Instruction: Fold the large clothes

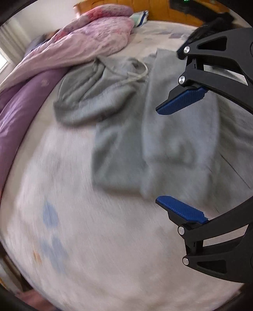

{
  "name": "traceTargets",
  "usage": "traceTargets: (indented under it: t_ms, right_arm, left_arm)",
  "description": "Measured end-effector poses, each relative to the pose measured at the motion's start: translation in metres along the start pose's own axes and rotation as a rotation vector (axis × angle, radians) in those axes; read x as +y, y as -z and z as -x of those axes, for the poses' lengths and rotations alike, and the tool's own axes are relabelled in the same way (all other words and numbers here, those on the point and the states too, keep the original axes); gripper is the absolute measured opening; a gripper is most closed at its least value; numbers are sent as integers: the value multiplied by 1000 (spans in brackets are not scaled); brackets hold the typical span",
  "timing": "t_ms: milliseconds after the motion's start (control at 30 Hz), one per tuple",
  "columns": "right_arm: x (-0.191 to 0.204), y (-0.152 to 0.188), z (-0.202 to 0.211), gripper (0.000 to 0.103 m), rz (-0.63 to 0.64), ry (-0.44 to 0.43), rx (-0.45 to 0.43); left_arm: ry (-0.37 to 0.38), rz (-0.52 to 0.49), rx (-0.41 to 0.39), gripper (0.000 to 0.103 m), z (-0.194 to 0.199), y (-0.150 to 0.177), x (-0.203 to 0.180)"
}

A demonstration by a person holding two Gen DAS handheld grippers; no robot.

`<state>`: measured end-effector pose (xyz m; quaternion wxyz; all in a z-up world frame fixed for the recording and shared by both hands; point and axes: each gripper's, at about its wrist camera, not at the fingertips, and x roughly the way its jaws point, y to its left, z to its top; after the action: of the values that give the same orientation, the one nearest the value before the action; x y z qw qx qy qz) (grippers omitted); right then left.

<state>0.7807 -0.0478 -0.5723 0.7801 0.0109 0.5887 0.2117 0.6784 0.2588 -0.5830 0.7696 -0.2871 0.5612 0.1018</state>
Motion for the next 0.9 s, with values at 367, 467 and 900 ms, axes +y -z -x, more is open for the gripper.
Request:
traceTargets:
  t_ms: [367,467,900]
  right_arm:
    - [-131,-150,-53,57,-251,-104,-16]
    - [-144,-181,-80,57,-279,-119,5]
    - [-165,-198,-124,17,-409,-307,70]
  left_arm:
    - [17,-103,37,89,-97,-149,-55]
    - [-4,-122,32,89,-120,-176,-62]
    - [46,-185,97,20,-162,-203,-79]
